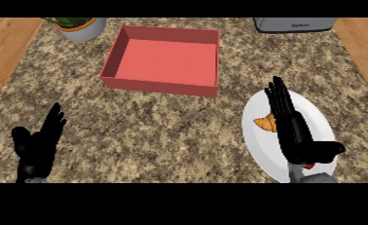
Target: Pick the bell pepper from the plate and place it in the cardboard box
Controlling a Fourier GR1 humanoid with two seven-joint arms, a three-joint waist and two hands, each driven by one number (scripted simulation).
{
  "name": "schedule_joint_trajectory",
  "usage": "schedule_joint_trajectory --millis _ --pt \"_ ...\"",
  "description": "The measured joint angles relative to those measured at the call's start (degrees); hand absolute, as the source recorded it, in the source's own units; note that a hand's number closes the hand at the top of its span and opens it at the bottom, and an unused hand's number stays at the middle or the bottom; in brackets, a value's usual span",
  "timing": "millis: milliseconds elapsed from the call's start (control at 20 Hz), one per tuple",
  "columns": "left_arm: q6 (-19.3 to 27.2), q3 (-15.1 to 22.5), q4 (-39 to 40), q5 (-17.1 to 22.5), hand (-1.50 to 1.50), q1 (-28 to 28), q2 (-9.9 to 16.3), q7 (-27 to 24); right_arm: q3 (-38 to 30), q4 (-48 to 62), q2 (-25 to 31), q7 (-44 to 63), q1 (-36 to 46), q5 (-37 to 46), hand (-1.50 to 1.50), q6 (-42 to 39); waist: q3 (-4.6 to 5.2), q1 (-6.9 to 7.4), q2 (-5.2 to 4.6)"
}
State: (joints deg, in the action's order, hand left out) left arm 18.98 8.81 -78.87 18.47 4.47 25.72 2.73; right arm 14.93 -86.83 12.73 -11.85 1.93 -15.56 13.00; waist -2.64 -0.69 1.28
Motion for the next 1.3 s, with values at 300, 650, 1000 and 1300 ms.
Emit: schedule_joint_trajectory --millis 300,650,1000,1300 --pt "1.40 1.72 -4.32 -5.70 0.00 -2.16 2.78 -1.76 -11.78 -4.12 3.94 -1.16 3.98 -2.29 -1.50 4.44 2.01 -0.31 -0.71" --pt "1.22 4.28 -7.01 -8.87 0.00 -3.88 3.16 -1.14 -20.34 0.82 4.36 0.08 -1.65 5.50 -1.50 22.37 2.62 -0.91 -1.25" --pt "0.23 4.71 -7.24 -11.13 0.00 -5.05 1.79 -0.14 -20.11 -3.34 9.57 3.30 -10.60 11.00 -1.50 21.88 2.71 0.16 -1.28" --pt "0.21 4.60 -8.00 -11.71 0.00 -5.30 1.82 0.58 -15.78 -7.85 22.71 16.03 -18.29 17.64 -1.50 13.75 2.89 0.07 -1.27"
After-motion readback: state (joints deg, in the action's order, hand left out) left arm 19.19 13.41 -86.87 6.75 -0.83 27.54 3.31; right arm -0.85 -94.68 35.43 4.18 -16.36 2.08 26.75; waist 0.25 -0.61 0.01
